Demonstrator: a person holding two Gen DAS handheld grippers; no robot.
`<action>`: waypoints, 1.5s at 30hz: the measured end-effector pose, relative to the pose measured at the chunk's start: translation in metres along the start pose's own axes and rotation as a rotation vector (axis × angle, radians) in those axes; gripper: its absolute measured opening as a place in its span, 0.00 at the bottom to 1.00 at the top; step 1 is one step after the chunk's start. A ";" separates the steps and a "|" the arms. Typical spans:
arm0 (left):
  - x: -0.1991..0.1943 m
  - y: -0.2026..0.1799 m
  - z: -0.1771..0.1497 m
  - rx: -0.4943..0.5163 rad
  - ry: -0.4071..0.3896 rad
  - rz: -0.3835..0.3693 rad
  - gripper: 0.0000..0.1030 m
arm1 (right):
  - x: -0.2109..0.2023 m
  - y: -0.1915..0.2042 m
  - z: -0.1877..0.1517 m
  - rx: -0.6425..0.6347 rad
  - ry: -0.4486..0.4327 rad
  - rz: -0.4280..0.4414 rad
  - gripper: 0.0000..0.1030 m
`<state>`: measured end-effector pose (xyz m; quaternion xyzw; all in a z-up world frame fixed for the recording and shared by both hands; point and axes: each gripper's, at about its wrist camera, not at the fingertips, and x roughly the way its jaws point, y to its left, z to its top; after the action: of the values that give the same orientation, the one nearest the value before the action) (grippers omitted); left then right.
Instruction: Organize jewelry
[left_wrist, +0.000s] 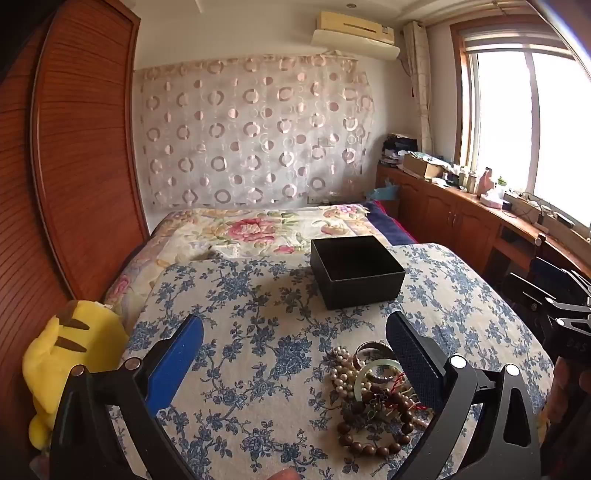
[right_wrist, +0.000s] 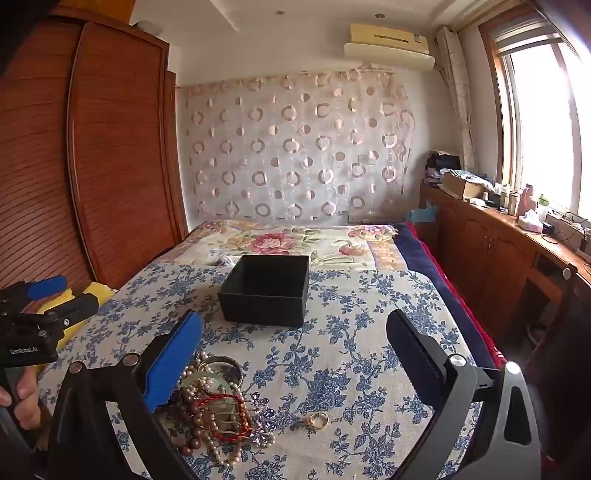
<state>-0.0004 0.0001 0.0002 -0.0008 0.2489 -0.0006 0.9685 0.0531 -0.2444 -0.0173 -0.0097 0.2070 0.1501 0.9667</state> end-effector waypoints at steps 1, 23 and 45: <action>0.000 0.000 0.000 0.000 0.002 -0.001 0.93 | 0.000 0.000 0.000 0.002 -0.002 -0.001 0.98; -0.002 -0.007 0.000 0.000 -0.003 -0.003 0.93 | -0.001 0.000 0.002 0.007 0.003 0.003 0.98; -0.004 -0.009 0.005 0.001 -0.008 -0.005 0.93 | -0.001 0.004 0.005 0.006 -0.005 0.004 0.98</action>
<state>-0.0019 -0.0087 0.0064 -0.0009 0.2451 -0.0032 0.9695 0.0528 -0.2407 -0.0120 -0.0060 0.2048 0.1515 0.9670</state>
